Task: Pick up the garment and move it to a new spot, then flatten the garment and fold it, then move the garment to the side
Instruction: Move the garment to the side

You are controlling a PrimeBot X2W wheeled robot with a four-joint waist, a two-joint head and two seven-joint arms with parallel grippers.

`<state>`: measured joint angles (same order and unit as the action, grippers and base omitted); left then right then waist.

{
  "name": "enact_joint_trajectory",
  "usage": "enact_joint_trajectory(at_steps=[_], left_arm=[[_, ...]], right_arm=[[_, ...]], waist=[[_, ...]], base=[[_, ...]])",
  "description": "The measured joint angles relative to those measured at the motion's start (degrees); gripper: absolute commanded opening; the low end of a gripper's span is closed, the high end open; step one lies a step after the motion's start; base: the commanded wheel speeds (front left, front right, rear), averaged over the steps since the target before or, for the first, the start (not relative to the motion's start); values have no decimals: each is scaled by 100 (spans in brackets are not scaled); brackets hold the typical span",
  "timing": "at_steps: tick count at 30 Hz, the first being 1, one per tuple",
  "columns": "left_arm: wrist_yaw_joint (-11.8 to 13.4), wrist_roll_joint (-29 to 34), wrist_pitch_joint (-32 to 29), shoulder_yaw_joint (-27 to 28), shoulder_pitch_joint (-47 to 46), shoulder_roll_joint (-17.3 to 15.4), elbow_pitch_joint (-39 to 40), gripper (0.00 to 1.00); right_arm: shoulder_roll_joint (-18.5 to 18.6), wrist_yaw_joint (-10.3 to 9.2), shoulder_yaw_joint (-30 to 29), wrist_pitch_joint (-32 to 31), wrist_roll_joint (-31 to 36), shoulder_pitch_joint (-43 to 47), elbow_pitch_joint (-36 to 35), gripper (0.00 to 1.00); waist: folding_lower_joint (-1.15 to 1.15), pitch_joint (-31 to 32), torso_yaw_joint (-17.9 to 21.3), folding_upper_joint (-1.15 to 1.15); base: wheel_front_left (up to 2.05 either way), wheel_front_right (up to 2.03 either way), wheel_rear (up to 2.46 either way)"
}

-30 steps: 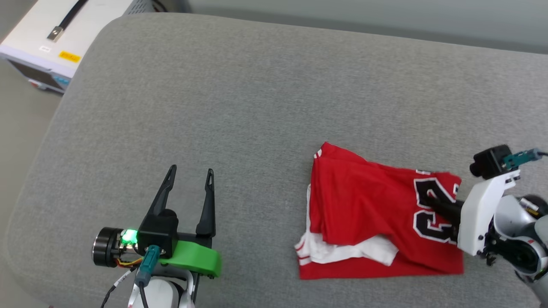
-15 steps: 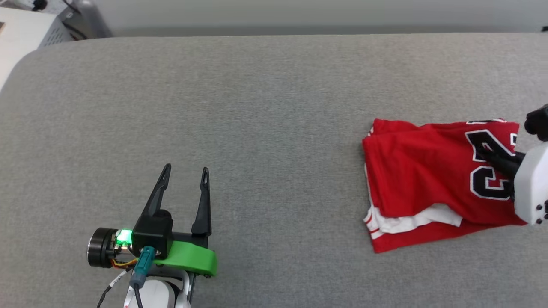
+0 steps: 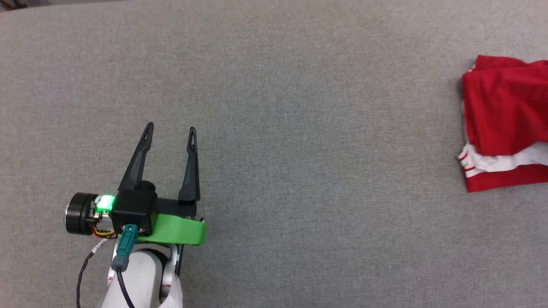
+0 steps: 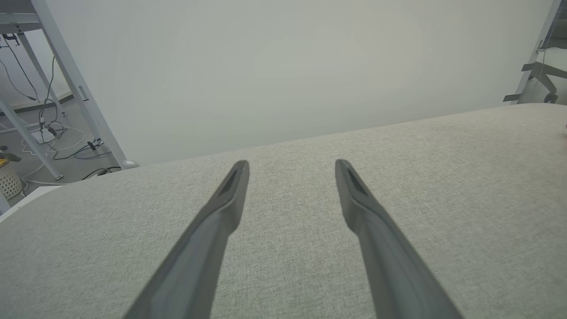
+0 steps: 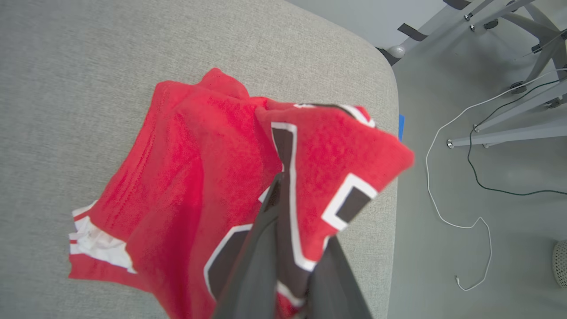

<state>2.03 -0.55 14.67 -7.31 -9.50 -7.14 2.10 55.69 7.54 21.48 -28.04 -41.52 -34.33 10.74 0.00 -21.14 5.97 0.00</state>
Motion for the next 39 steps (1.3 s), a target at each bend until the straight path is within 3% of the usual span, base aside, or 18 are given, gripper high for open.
enact_joint_trajectory(at_steps=[10,19,20,21,26,32,39], left_arm=[[1,0,0,-19,-202,-56,240,100],[7,0,0,-44,-291,-113,314,100],[9,0,0,-46,-292,-119,313,100],[22,0,0,-46,-292,-124,310,100],[31,0,0,-86,-290,-136,242,100],[74,-2,0,-116,-235,-132,149,100],[126,-52,-1,-114,97,-98,31,100]], right_arm=[[323,0,-651,120,477,-610,1618,0],[342,0,-836,489,858,-1051,2336,0],[285,0,-842,554,871,-1094,2399,40],[232,0,-833,579,886,-1125,2440,100],[81,0,-806,1066,1227,-1229,2717,100],[1,0,-845,2095,1666,-1336,3006,100],[-347,0,-803,3424,1773,-1332,2973,100]], waist=[[1,-822,-218,0],[0,-1144,-333,0],[0,-1144,-334,0],[0,-1136,-333,0],[0,-982,-318,0],[0,-667,-320,0],[0,-166,-333,0]], base=[[0,0,0],[0,0,0],[0,0,0],[0,0,0],[0,0,0],[0,0,0],[0,0,0]])
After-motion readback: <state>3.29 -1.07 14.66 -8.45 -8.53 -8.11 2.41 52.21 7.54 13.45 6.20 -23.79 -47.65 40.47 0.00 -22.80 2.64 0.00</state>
